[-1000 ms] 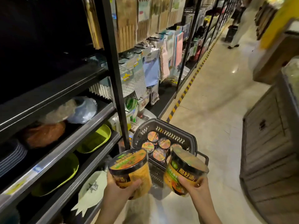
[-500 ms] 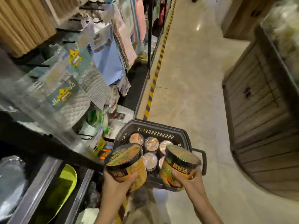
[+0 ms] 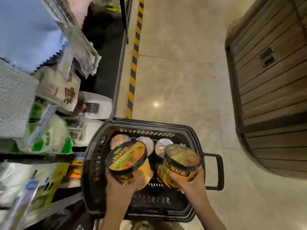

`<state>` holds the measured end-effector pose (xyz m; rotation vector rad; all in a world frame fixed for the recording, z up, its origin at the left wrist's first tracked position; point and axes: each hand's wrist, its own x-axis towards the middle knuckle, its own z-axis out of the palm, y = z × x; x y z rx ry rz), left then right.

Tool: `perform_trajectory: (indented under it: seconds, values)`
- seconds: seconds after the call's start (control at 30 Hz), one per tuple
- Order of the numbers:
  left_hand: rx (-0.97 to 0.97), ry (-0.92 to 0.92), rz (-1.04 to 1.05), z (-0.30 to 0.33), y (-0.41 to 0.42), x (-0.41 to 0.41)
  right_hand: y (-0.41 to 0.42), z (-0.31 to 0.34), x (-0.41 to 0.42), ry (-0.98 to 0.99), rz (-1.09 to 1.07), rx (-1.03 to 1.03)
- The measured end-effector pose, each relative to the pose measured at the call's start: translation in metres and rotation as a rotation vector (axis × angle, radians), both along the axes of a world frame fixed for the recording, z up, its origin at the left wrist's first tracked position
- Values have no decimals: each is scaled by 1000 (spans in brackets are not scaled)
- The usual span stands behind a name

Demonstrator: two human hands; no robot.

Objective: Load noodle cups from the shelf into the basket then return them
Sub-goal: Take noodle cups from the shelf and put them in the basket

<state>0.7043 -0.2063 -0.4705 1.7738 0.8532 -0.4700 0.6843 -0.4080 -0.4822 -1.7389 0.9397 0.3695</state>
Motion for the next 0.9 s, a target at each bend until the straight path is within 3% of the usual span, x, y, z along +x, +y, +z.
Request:
perform_trajectory:
  seconds: [0.47, 0.7, 0.9]
  values:
    - [-31, -171, -93, -230, -25, 36, -10, -209, 34, -104, 60, -68]
    - [85, -242, -149, -276, -35, 36, -15, -254, 26, -155, 68, -134]
    - [115, -168, -158, -304, -28, 23, -22, -273, 12, -137, 16, -76]
